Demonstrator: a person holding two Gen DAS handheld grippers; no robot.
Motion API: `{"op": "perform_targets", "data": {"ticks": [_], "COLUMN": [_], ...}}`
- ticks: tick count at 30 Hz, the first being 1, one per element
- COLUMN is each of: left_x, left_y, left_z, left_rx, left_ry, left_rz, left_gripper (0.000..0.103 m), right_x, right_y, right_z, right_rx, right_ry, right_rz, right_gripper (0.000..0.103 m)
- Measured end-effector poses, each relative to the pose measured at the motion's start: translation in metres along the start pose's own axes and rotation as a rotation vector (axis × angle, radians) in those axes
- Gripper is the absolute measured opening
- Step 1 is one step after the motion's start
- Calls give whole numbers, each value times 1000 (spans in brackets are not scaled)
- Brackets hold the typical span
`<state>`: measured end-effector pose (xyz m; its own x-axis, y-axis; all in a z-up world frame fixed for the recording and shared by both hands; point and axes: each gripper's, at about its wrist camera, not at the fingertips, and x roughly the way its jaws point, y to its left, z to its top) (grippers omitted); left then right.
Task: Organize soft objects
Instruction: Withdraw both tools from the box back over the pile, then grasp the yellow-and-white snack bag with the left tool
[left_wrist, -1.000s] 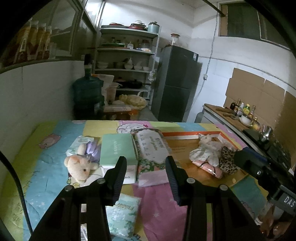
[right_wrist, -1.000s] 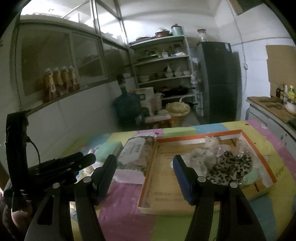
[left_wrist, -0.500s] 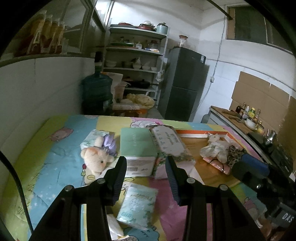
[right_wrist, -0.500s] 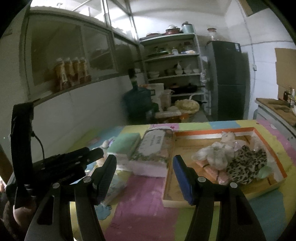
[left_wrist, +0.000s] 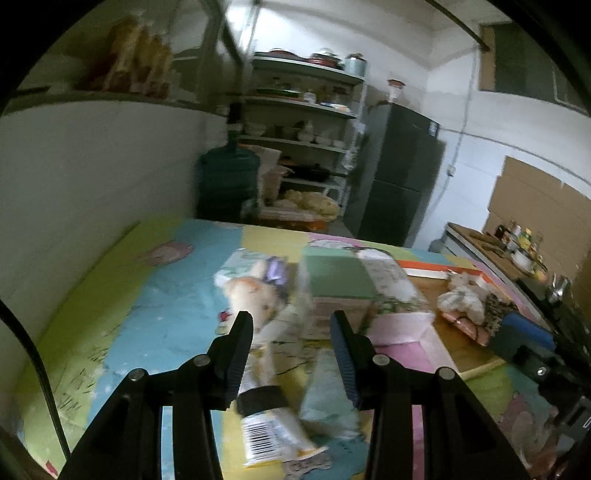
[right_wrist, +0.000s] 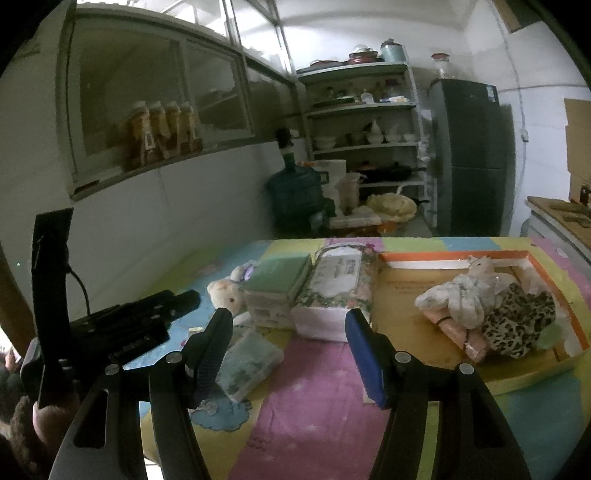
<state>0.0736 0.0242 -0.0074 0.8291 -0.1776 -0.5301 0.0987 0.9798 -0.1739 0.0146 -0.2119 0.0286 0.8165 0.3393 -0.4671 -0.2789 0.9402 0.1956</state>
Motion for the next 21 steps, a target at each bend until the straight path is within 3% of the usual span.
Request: {"op": "perform_targets", "data": {"ticks": [5,21], "left_x": [0,47], "left_y": [19,31], "left_z": [-8,-50], "left_rx": [-53,-169], "left_ry": [5,183], "left_rz": [25,-21], "left_gripper": [43,43], "right_x": [1,12], "right_y": [2,3], "right_z": [-1,-7], "right_rx": [-1,5], "right_ry": [5,37], "right_rz": [6,22], "right_gripper": [65,66]}}
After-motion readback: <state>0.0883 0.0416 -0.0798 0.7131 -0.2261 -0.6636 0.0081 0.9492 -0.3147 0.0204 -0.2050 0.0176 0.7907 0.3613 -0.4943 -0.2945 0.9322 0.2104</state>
